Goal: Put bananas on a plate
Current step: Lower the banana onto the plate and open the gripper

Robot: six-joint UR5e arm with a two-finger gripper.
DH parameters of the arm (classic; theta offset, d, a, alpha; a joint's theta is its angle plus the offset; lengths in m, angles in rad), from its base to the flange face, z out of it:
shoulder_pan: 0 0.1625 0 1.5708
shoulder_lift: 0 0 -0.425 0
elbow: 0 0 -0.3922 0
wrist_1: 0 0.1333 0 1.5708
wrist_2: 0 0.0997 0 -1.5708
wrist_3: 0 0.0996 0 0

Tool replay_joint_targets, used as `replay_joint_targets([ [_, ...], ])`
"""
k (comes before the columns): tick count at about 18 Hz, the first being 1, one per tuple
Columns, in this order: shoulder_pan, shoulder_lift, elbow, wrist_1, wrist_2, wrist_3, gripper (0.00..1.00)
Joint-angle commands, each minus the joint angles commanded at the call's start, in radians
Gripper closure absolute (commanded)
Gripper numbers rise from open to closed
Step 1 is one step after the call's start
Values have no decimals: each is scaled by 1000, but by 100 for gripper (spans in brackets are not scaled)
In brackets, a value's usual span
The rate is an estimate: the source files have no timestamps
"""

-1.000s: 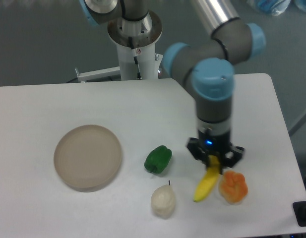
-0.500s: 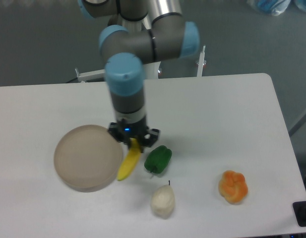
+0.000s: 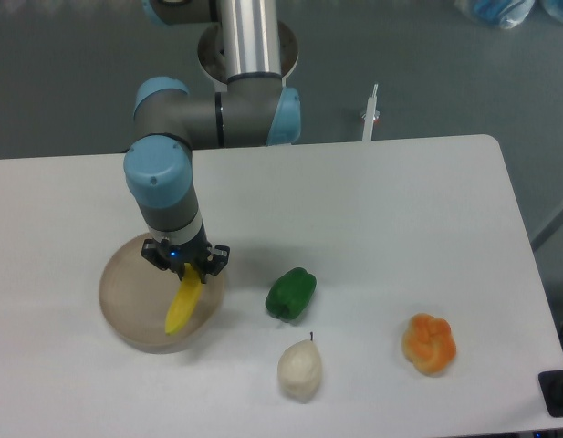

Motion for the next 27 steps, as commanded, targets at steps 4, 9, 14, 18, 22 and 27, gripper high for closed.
replay_joint_targets([
  [4,-20,-25,-2,9,0,23,67],
  [9,-41,-44,-3,11,2,26,67],
  [14,-43,-54,-14,11,3,71,67],
  [18,-46,-58,-12,31,3,67,67],
  [22,-46,-78,-2,35,5,71,67],
  [27,-46,-86,-2,37,5,74,67],
])
